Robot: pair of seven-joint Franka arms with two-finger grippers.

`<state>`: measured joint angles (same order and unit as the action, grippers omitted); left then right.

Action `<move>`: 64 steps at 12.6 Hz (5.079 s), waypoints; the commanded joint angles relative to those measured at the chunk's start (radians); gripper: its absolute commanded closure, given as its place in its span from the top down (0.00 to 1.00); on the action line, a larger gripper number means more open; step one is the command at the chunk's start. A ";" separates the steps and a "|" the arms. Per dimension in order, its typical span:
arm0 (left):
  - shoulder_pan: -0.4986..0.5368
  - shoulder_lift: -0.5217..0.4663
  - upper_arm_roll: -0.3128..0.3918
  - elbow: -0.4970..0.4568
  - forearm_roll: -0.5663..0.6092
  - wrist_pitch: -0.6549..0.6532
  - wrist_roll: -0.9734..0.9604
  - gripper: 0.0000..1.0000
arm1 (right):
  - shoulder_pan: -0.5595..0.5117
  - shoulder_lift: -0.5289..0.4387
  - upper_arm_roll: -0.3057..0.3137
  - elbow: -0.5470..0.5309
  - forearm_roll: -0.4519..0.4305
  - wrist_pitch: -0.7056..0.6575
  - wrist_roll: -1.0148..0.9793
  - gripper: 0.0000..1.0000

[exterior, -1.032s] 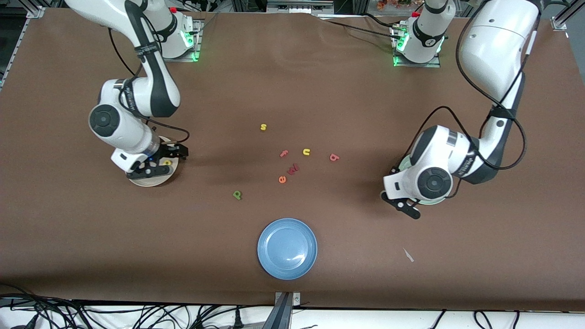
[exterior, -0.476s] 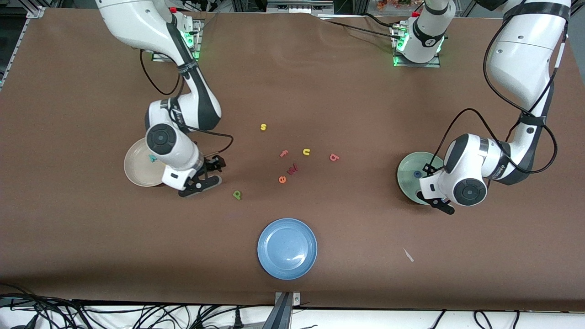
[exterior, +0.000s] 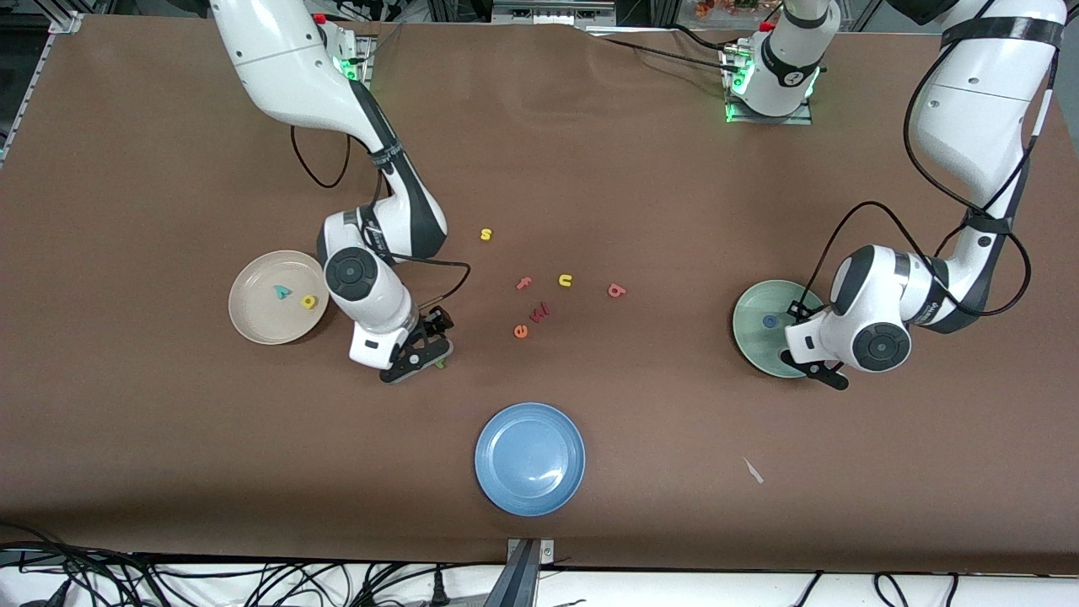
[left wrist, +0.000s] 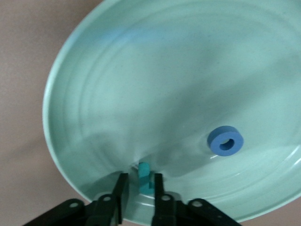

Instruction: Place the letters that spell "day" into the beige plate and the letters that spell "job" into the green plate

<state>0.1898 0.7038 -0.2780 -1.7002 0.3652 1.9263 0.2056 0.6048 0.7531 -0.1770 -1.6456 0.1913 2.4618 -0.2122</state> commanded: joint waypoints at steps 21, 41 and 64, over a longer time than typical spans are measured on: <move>-0.269 -0.024 -0.257 0.008 -0.200 0.186 -1.243 1.00 | -0.007 0.081 0.013 0.116 0.003 0.005 -0.033 0.04; -0.354 0.077 -0.227 0.004 -0.046 0.287 -1.804 0.34 | -0.037 -0.271 -0.300 -0.378 0.109 -0.145 0.186 0.17; -0.215 -0.053 -0.224 0.125 0.000 -0.134 -1.312 0.00 | -0.376 -0.601 0.072 -0.184 -0.171 -0.676 0.358 1.00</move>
<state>-0.0624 0.6776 -0.4973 -1.5649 0.3400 1.8347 -1.2100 0.3095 0.2885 -0.1886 -1.7493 0.0626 1.7885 0.1763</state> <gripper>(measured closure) 0.740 0.000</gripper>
